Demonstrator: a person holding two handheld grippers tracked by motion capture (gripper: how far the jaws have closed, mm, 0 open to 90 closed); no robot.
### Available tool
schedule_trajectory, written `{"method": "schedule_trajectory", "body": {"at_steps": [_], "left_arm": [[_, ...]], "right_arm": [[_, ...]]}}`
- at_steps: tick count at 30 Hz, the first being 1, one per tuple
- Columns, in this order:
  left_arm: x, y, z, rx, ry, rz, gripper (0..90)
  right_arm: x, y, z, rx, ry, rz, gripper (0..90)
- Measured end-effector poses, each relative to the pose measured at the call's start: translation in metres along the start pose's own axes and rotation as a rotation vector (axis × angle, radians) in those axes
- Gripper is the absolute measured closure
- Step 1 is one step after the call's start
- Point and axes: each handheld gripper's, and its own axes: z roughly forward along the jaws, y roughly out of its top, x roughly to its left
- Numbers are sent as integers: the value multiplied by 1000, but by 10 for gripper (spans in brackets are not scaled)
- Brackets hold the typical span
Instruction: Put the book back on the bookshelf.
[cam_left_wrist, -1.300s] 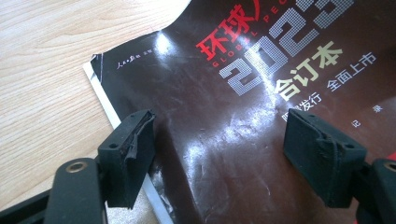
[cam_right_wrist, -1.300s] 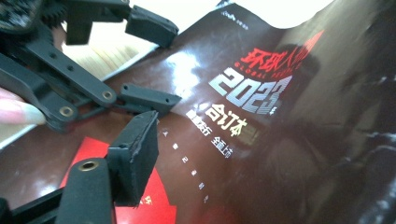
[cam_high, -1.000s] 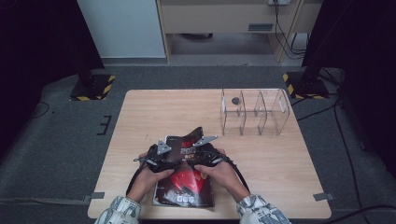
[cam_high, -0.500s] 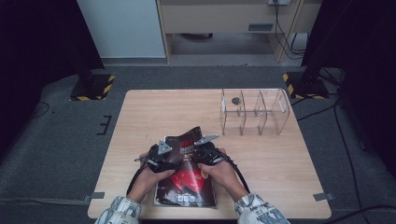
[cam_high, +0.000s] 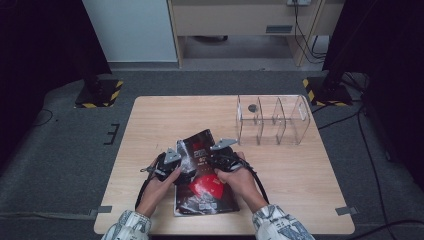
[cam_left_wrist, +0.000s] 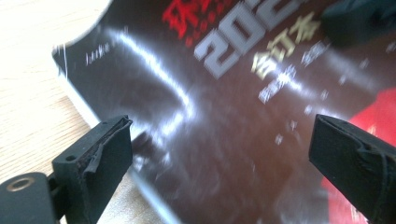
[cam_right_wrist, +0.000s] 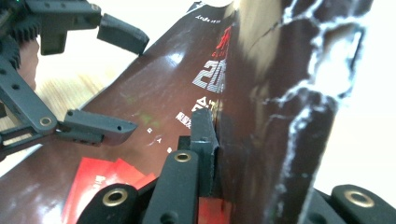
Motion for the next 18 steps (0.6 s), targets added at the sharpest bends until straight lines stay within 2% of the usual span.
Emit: {"method": "schedule_trajectory", "body": {"at_steps": [6,7,11,18], "left_arm": [[5,0,-2,-14,28,-55,56],[6,0,-2,-19,29,-78,55],[10,0,-3,-8,24,-126,59],[8,0,-1,3,-6,-143,65]], "right_arm": [[-7,8,-17,-52,-20,-15,855],[-8,9,-19,-59,-22,-16,855],[-10,16,-32,-111,-31,-27,860],[-10,25,-43,-152,-36,-39,863]]}}
